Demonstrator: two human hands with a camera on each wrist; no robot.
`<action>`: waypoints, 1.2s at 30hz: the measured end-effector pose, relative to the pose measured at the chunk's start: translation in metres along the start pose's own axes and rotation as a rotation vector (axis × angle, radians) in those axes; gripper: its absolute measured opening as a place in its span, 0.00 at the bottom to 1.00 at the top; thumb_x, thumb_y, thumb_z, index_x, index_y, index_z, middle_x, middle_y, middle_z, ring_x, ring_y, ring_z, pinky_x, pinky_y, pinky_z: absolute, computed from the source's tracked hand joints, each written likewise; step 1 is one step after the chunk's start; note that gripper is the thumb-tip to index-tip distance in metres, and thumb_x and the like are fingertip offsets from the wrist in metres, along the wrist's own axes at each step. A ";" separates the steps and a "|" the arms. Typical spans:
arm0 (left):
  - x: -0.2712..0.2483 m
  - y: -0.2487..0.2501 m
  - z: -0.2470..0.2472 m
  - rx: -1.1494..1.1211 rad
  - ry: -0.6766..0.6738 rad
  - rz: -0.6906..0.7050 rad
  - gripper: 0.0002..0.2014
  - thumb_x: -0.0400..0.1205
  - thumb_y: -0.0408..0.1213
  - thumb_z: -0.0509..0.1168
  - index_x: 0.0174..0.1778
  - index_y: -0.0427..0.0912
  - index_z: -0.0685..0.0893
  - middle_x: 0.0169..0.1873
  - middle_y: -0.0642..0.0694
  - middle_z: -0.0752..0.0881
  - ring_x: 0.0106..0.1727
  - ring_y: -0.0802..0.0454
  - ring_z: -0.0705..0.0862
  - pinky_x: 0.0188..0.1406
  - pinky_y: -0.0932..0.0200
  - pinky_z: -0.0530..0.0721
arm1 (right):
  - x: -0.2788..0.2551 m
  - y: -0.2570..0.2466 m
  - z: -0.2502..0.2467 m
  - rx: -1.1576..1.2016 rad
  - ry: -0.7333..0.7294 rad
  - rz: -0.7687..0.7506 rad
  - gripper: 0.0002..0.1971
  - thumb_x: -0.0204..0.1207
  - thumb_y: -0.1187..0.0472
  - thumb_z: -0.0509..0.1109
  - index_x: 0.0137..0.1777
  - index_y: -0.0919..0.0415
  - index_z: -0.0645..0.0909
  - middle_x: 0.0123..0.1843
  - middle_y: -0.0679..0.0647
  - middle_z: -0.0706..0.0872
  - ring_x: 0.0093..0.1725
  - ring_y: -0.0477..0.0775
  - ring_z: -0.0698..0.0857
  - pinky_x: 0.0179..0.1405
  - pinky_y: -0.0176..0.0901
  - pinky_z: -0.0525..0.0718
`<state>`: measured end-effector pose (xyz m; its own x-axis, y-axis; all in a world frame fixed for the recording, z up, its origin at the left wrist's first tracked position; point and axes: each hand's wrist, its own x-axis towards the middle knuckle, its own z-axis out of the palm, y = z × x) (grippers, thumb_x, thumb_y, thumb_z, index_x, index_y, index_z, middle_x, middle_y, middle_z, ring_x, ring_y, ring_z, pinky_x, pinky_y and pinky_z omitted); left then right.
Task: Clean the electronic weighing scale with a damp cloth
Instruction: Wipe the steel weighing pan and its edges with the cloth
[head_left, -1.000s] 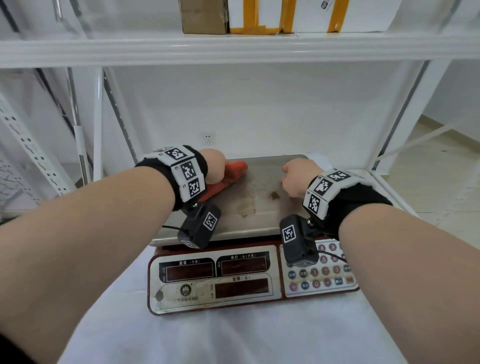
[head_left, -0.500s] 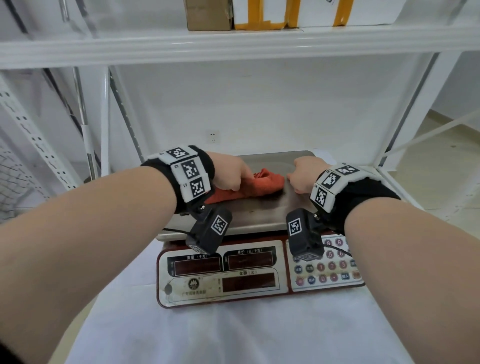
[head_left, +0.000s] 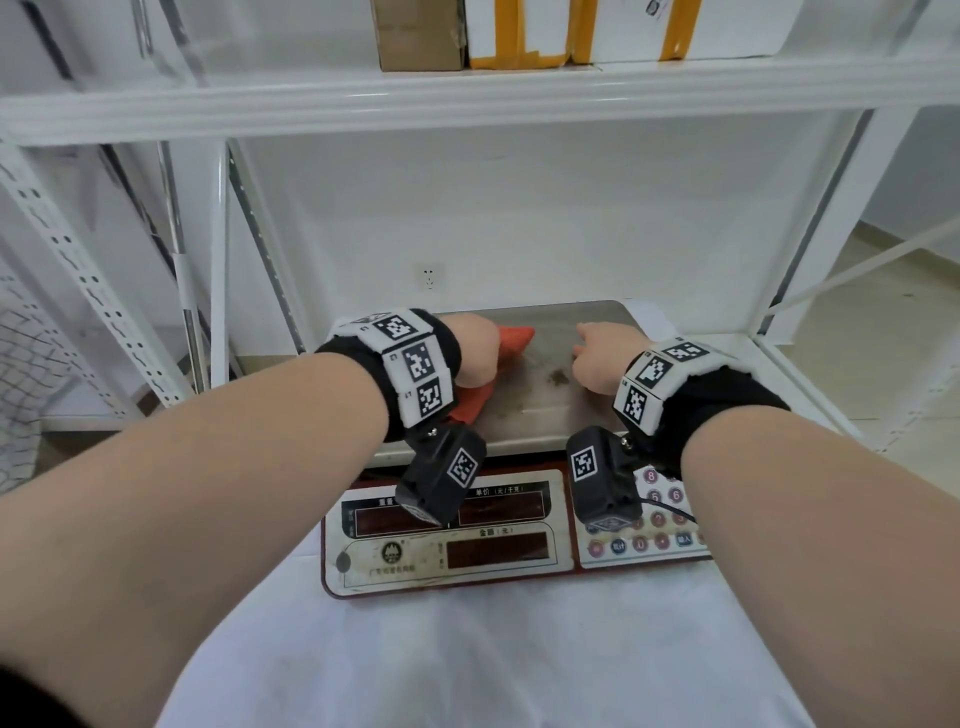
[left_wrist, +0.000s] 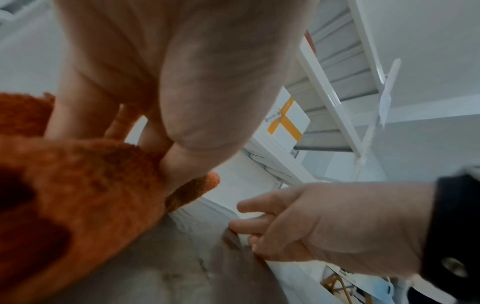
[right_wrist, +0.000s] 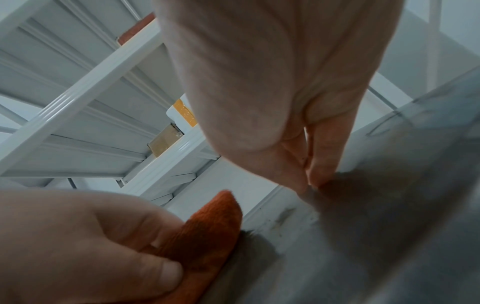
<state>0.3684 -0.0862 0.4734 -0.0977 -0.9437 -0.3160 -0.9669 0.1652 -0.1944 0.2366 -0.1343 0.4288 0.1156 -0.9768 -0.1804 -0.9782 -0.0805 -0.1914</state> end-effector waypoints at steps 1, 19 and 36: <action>0.003 0.002 0.001 0.013 0.004 0.057 0.21 0.86 0.31 0.57 0.75 0.35 0.68 0.70 0.38 0.76 0.68 0.42 0.76 0.57 0.60 0.73 | -0.001 0.000 -0.001 -0.005 -0.002 -0.004 0.20 0.86 0.63 0.53 0.76 0.68 0.68 0.76 0.62 0.73 0.75 0.61 0.73 0.73 0.44 0.70; -0.024 -0.040 0.026 -0.092 0.045 -0.042 0.19 0.83 0.30 0.56 0.71 0.37 0.75 0.60 0.39 0.84 0.58 0.42 0.83 0.45 0.59 0.74 | -0.032 -0.014 -0.005 -0.017 0.064 -0.036 0.21 0.82 0.67 0.55 0.75 0.67 0.70 0.75 0.61 0.75 0.74 0.61 0.74 0.71 0.45 0.73; -0.014 0.026 0.010 -0.143 0.026 0.203 0.20 0.83 0.28 0.60 0.72 0.42 0.73 0.64 0.43 0.80 0.58 0.43 0.80 0.54 0.54 0.78 | -0.044 0.004 -0.015 0.032 0.152 -0.038 0.22 0.82 0.66 0.58 0.76 0.63 0.70 0.76 0.59 0.74 0.75 0.58 0.72 0.75 0.44 0.67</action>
<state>0.3469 -0.0656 0.4635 -0.2980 -0.9027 -0.3103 -0.9501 0.3119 0.0051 0.2253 -0.0950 0.4505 0.1230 -0.9921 -0.0251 -0.9674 -0.1143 -0.2260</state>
